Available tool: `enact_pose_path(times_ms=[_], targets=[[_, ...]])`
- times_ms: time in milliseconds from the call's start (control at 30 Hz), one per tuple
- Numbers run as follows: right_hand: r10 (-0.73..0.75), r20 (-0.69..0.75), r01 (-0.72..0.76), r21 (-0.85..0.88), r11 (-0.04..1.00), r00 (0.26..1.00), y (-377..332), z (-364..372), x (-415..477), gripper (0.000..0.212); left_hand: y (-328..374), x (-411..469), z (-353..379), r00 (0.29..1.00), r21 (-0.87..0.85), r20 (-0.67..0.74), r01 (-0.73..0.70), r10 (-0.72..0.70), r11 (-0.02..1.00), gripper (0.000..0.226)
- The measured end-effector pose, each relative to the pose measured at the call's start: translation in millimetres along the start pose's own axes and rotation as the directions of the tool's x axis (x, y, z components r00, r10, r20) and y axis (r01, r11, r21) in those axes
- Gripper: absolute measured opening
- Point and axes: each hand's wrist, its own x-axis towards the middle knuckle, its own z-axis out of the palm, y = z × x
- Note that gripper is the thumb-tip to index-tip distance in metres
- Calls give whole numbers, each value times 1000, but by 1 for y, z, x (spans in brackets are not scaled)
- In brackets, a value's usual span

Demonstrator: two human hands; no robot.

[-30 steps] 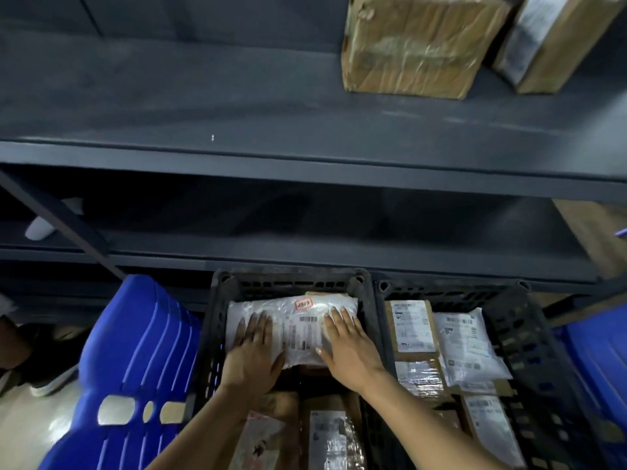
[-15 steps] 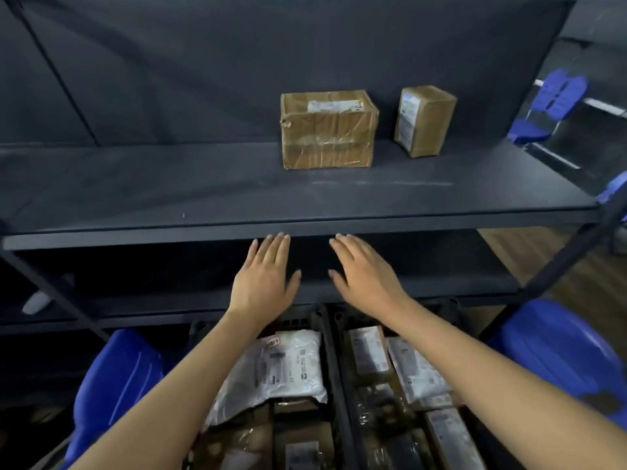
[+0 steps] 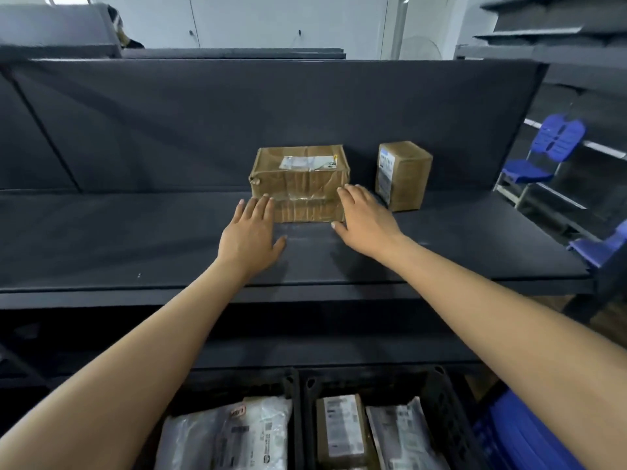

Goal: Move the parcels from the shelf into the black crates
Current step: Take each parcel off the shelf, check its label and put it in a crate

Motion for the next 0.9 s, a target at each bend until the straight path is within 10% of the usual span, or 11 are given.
enact_pose_path(times_ms=[900], targets=[[-52,-77,66,191,979,996,53,42,125,56,-40,148,54,997,16,-74,26,-25,1000,55]])
